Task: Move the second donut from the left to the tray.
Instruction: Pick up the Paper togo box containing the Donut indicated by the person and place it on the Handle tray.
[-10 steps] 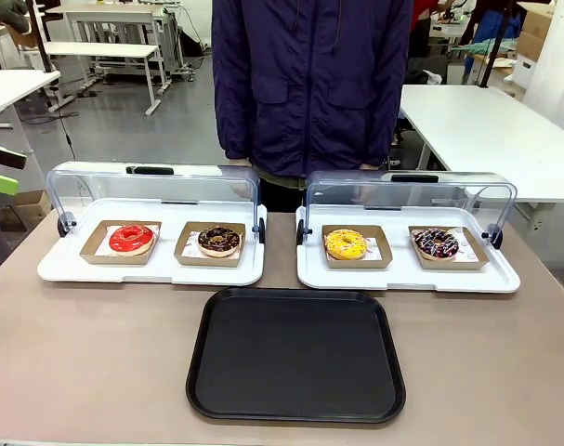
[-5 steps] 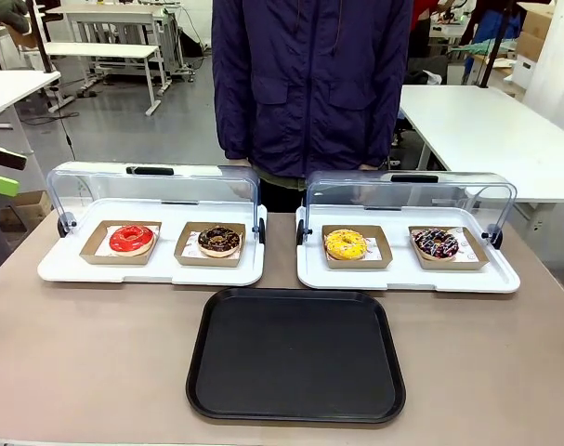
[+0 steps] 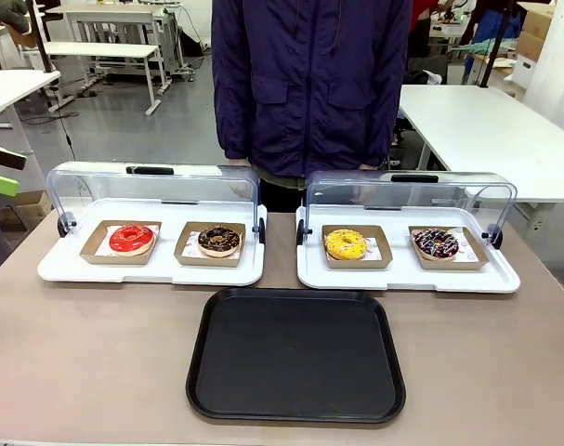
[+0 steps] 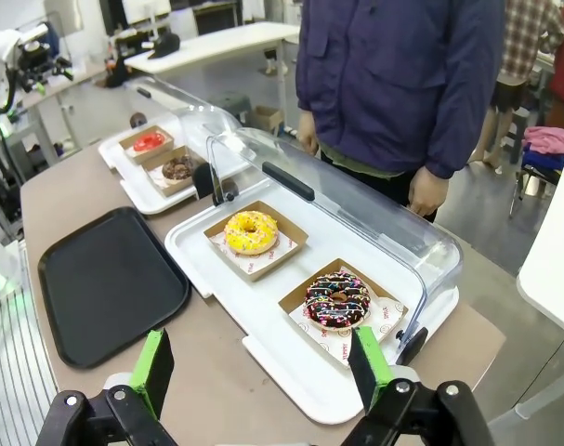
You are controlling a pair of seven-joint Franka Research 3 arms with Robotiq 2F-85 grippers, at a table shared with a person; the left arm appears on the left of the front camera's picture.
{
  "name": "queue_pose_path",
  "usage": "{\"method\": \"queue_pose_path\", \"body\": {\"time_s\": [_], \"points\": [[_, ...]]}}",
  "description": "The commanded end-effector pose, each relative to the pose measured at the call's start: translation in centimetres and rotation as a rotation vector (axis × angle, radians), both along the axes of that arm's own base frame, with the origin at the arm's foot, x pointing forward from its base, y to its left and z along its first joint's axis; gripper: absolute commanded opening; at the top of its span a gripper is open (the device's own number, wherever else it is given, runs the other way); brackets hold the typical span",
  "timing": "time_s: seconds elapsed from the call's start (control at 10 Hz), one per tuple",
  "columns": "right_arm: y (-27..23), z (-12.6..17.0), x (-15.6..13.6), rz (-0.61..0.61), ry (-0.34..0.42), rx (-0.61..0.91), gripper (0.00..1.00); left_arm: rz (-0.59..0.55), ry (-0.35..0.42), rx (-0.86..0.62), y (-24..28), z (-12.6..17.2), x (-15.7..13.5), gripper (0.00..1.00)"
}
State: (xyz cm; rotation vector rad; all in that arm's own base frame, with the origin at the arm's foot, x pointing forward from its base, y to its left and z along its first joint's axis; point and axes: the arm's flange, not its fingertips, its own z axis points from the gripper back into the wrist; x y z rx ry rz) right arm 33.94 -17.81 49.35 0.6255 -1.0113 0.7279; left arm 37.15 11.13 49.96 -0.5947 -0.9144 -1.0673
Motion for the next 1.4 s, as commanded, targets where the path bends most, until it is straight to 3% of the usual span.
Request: {"method": "queue_pose_path", "body": {"time_s": [0.0,1.3], "points": [[-0.21,0.20,0.45,0.009,-0.038,0.006,1.00,-0.015,-0.028,-0.021,0.08,0.10,0.32,1.00],[-0.21,0.20,0.45,0.009,-0.038,0.006,1.00,-0.015,-0.028,-0.021,0.08,0.10,0.32,1.00]]}}
